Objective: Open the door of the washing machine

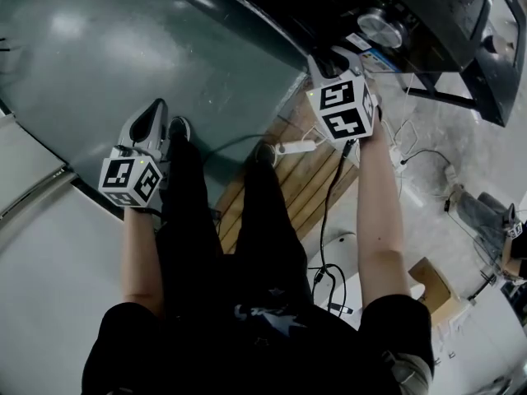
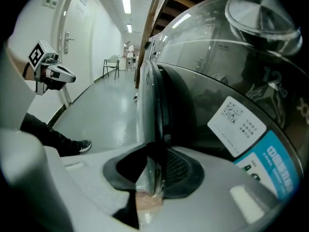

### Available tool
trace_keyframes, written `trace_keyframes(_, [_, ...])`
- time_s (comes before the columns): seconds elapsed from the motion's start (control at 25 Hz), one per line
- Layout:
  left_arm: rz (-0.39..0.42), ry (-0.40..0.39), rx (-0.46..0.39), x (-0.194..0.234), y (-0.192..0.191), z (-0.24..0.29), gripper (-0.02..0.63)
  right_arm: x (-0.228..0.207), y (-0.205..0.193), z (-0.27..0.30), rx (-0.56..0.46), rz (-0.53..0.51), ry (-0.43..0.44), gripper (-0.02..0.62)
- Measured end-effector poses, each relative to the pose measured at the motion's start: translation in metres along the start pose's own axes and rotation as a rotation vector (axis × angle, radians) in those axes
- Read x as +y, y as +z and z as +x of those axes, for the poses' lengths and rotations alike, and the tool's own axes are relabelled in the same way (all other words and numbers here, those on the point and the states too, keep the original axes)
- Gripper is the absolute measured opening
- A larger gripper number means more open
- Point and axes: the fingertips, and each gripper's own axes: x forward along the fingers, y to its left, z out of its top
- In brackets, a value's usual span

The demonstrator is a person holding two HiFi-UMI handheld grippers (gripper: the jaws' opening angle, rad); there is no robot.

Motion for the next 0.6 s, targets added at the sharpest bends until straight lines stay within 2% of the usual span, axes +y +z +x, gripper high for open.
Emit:
trace_keyframes(0.2, [0.01,0.022,0.016,0.007,-0.009,-0.007,0.011,0.0,0.0,-0.001,0.0,0.011,-0.012,0.1])
trace_keyframes(0.6, [0.044,-0.024,0.019,-0.011,-0.005,0.009,0.011,-0.001,0.001,-0.001,0.004,0.024,-0.029,0.101])
